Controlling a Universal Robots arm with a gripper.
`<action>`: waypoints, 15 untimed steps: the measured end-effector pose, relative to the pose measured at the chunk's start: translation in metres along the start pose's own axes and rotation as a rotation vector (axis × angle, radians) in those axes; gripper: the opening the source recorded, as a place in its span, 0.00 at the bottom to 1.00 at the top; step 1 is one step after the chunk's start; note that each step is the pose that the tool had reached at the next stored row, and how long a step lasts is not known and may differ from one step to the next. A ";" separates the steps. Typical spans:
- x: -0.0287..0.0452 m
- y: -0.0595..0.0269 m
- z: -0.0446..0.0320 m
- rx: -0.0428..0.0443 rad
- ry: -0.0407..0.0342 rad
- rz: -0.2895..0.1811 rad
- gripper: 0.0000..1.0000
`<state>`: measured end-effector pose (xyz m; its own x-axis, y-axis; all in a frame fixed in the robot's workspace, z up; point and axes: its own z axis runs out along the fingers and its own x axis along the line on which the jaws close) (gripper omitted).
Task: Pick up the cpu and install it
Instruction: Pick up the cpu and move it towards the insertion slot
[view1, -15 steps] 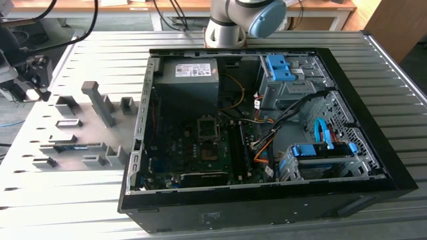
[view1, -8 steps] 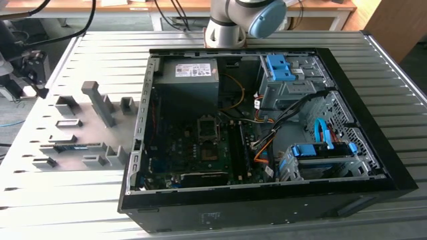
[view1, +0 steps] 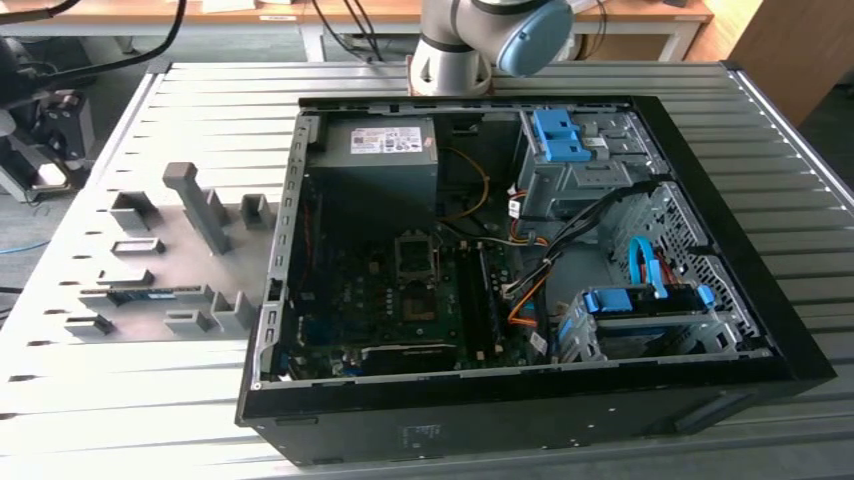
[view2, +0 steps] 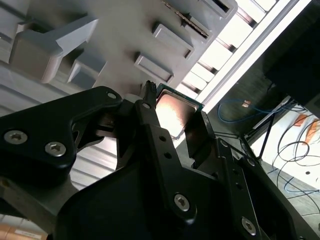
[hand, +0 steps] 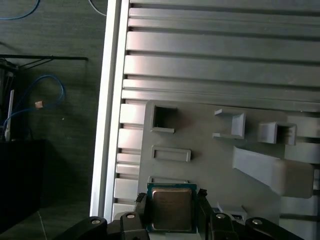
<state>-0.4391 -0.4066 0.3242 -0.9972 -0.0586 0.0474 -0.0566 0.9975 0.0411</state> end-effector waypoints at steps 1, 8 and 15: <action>0.0001 0.0001 -0.0014 0.0000 0.0000 0.000 0.47; 0.0006 0.0005 -0.0122 0.0000 0.0000 0.000 0.47; 0.0013 0.0011 -0.0279 0.0000 0.0001 0.000 0.47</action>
<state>-0.4391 -0.4066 0.3521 -0.9972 -0.0586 0.0475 -0.0566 0.9976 0.0411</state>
